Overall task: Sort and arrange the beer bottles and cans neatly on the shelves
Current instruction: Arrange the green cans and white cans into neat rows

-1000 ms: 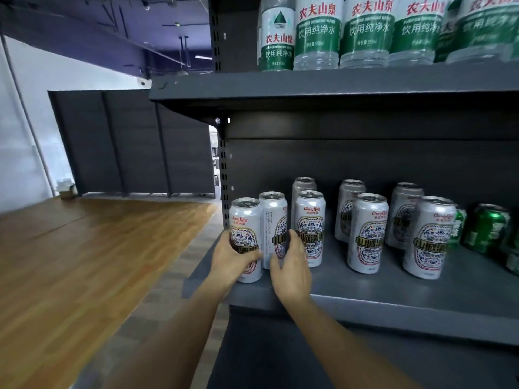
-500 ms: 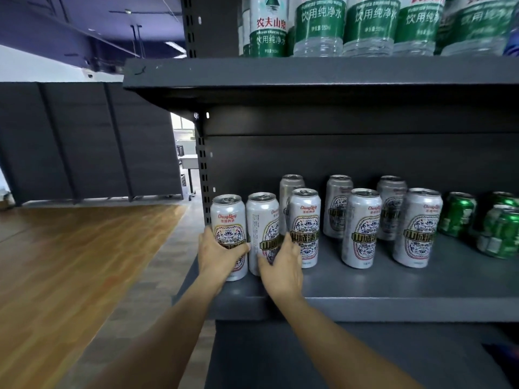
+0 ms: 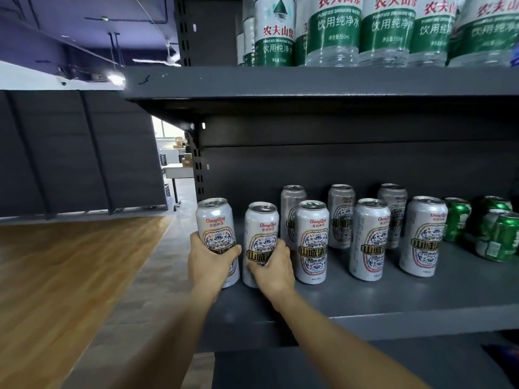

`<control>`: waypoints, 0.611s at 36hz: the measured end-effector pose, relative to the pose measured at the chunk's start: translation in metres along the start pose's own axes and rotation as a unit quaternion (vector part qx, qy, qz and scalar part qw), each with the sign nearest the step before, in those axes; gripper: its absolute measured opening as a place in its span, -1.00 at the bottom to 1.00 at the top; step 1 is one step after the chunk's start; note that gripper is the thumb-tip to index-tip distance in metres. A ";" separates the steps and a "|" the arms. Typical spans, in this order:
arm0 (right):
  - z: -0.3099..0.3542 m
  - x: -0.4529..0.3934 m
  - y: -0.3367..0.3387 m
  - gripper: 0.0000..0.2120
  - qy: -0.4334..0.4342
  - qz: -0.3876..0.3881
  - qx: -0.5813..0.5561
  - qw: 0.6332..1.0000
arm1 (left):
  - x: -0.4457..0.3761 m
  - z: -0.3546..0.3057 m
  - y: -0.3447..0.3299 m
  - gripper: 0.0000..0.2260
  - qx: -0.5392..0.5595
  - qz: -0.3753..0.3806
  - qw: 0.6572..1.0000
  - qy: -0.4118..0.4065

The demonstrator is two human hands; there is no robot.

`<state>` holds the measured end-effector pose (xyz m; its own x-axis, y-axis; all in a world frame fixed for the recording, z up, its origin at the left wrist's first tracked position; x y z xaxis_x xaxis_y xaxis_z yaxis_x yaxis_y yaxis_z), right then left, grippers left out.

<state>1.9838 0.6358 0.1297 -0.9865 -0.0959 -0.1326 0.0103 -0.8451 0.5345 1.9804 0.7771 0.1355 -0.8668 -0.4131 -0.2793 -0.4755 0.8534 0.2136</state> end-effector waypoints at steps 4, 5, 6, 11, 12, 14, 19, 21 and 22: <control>0.011 -0.022 -0.006 -0.36 0.000 -0.010 0.009 1.000 | 0.000 0.003 -0.002 -0.47 0.005 -0.018 1.000 0.009; 0.013 -0.029 -0.007 -0.37 0.000 -0.012 0.010 1.000 | 0.000 0.005 -0.003 -0.47 0.000 -0.019 1.000 0.006; 0.016 -0.036 -0.008 -0.38 -0.001 -0.014 0.012 1.000 | 0.000 0.007 -0.004 -0.47 -0.004 -0.018 1.000 0.000; 0.022 -0.071 -0.011 -0.39 -0.001 -0.021 0.003 1.000 | -0.005 0.016 -0.010 -0.43 -0.030 0.013 0.999 -0.019; 0.022 -0.078 -0.012 -0.40 -0.001 -0.022 0.002 1.000 | -0.007 0.018 -0.011 -0.42 -0.033 0.020 0.999 -0.023; 0.020 -0.089 -0.014 -0.43 -0.009 -0.020 0.003 1.000 | -0.007 0.020 -0.011 -0.40 -0.044 0.030 0.998 -0.019; 0.009 -0.110 -0.022 -0.43 -0.040 -0.026 -0.006 0.999 | -0.011 0.027 -0.009 -0.46 -0.029 0.013 0.999 -0.013; 0.005 -0.115 -0.026 -0.42 -0.045 -0.028 -0.017 0.998 | -0.011 0.028 -0.008 -0.46 -0.022 0.010 1.000 -0.012; 0.003 -0.116 -0.027 -0.42 -0.042 -0.030 -0.022 0.998 | -0.011 0.029 -0.009 -0.46 -0.022 0.012 1.000 -0.013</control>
<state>2.0979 0.6715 0.1333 -0.9958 -0.0026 -0.0917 -0.0429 -0.8702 0.4908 1.9985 0.7836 0.1099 -0.8739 -0.3844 -0.2976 -0.4618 0.8478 0.2609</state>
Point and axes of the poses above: each hand's wrist, its own x-axis away from the middle knuckle, its own y-axis out of the back of the hand, z = x × y, the point moved 2 cm from there along -x, towards the middle knuckle, and after that the axes turned 12 degrees about z, right-handed, at the moved point
